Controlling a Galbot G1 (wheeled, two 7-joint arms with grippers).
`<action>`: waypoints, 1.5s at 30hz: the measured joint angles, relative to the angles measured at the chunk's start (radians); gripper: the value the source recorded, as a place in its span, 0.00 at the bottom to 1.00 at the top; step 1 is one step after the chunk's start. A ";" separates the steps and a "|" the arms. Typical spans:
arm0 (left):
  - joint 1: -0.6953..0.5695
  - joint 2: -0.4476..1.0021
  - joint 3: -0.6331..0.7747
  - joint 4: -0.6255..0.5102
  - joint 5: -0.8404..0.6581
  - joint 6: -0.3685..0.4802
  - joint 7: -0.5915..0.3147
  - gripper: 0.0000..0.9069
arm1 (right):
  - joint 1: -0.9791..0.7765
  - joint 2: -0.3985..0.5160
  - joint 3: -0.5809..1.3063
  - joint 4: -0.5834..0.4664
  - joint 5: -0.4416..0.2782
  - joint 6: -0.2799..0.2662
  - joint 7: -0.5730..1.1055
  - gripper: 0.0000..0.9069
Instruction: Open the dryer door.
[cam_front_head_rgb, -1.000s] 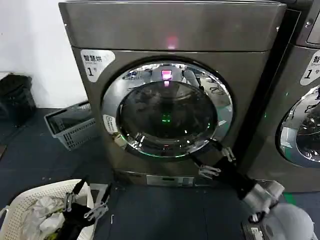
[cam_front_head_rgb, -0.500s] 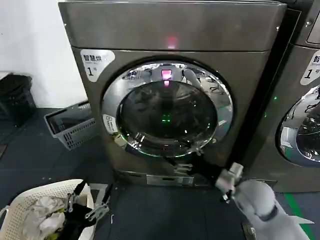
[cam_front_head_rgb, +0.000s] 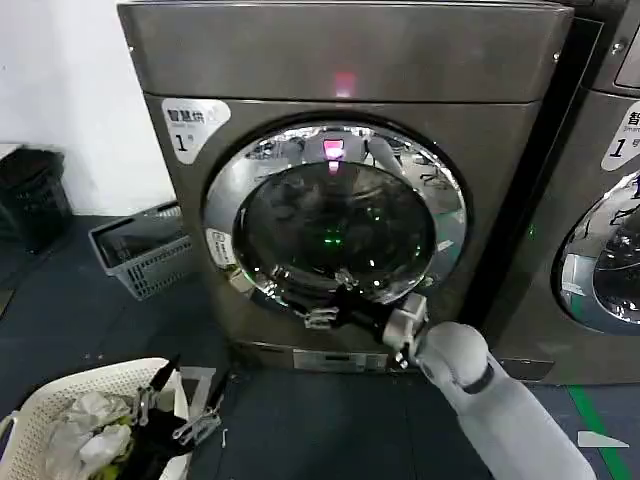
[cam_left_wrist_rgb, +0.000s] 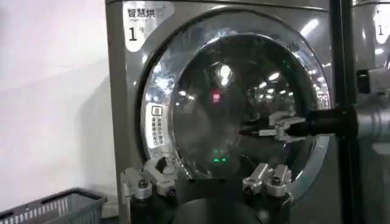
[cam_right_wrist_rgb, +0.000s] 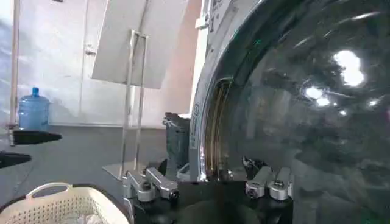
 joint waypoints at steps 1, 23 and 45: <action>0.000 0.000 -0.001 0.000 0.002 0.001 0.000 1.00 | 0.011 0.010 -0.007 -0.013 0.000 0.000 0.002 1.00; 0.000 -0.004 -0.010 -0.006 0.016 0.030 0.032 1.00 | 0.172 0.202 -0.123 -0.238 -0.063 0.026 0.001 1.00; -0.017 -0.001 -0.016 -0.005 0.010 0.118 0.047 1.00 | 0.245 0.269 -0.156 -0.363 -0.060 0.024 -0.064 1.00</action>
